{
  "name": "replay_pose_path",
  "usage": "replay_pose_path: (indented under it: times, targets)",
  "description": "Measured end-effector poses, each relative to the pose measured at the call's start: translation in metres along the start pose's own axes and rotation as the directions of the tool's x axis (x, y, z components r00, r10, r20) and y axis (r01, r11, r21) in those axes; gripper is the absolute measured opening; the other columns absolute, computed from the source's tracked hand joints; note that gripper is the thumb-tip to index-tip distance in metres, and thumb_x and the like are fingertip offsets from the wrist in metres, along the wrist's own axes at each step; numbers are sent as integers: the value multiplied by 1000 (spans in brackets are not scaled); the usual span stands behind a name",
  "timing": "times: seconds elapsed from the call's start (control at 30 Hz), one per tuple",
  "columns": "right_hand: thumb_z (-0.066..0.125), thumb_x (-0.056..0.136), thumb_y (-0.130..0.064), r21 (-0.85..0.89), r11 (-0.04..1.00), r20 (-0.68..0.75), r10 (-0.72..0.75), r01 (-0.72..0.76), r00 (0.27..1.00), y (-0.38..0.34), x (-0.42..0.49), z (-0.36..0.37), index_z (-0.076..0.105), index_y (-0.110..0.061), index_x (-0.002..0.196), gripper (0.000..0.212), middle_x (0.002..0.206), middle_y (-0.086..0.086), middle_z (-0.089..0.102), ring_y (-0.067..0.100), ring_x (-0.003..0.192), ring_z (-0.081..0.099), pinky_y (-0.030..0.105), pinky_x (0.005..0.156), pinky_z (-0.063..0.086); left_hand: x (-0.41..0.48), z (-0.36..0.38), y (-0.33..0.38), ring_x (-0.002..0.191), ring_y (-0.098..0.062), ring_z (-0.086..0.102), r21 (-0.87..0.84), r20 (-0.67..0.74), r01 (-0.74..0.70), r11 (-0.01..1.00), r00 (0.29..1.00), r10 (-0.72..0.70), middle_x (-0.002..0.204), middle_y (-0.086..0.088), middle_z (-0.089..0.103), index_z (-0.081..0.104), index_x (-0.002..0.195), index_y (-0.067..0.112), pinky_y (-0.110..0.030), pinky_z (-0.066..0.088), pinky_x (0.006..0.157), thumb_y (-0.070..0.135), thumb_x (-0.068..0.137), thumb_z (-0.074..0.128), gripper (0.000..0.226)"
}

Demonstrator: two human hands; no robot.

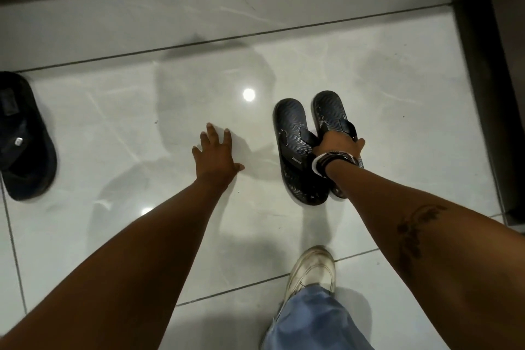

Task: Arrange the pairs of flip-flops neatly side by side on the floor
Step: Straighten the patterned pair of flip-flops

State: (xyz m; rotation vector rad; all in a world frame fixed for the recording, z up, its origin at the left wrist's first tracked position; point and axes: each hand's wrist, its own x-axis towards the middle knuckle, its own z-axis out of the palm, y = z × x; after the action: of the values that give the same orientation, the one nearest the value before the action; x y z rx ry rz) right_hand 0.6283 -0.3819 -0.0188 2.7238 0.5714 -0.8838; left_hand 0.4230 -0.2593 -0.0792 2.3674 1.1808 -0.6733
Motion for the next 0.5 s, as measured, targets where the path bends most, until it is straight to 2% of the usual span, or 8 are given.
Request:
replay_pose_path:
  times: [0.07, 0.13, 0.2, 0.27, 0.4, 0.5]
  targets:
    - [59, 80, -25, -13, 1000, -24, -29, 29, 999, -4, 3, -6, 51, -20, 63, 20, 69, 2, 59, 32, 97, 62, 47, 109, 23, 2, 0, 1, 148, -43, 4, -21, 10, 4, 1000, 1000, -4, 161, -24, -9, 8, 155, 17, -59, 23, 114, 50, 83, 69, 100]
    - [60, 82, -27, -2, 998, -49, -67, 67, 997, -11, 9, -16, 51, -18, 64, 22, 68, 3, 55, 32, 99, 62, 46, 108, 25, 1, 0, 1, 149, -43, 2, -25, 8, -1, 1000, 1000, 1, 161, -23, -10, 7, 155, 17, -59, 22, 115, 49, 83, 69, 100]
    - [62, 83, -30, 38, 995, -69, -91, 93, 993, -22, 17, -29, 61, -18, 80, 13, 90, 11, 66, 34, 106, 60, 48, 111, 24, 1, -1, -1, 149, -42, 1, -21, 3, -5, 1000, 1000, 5, 161, -23, -11, 6, 155, 17, -59, 20, 115, 50, 83, 69, 100]
    - [63, 83, -32, 55, 993, -98, -96, 102, 991, -35, 26, -42, 65, -16, 96, 20, 109, 13, 67, 35, 112, 58, 48, 111, 24, 3, -3, -2, 149, -42, 1, -23, 6, -9, 1000, 1000, 9, 161, -23, -11, 7, 155, 17, -59, 19, 116, 50, 82, 70, 102]
    - [63, 85, -30, 73, 992, -160, -87, 100, 983, -64, 51, -62, 64, -16, 104, 24, 120, 13, 64, 34, 117, 57, 46, 110, 29, 11, -8, 0, 149, -41, 0, -40, 14, -15, 999, 1000, 16, 161, -23, -12, 6, 155, 17, -58, 18, 117, 48, 78, 75, 109]
    - [58, 86, -41, 102, 992, -158, -57, 74, 986, -81, 70, -65, 64, -16, 111, 35, 123, 13, 63, 32, 127, 50, 45, 110, 31, 13, -8, 0, 149, -41, -1, -52, 24, -12, 999, 1000, 13, 161, -23, -13, 4, 155, 17, -57, 18, 117, 46, 76, 77, 111]
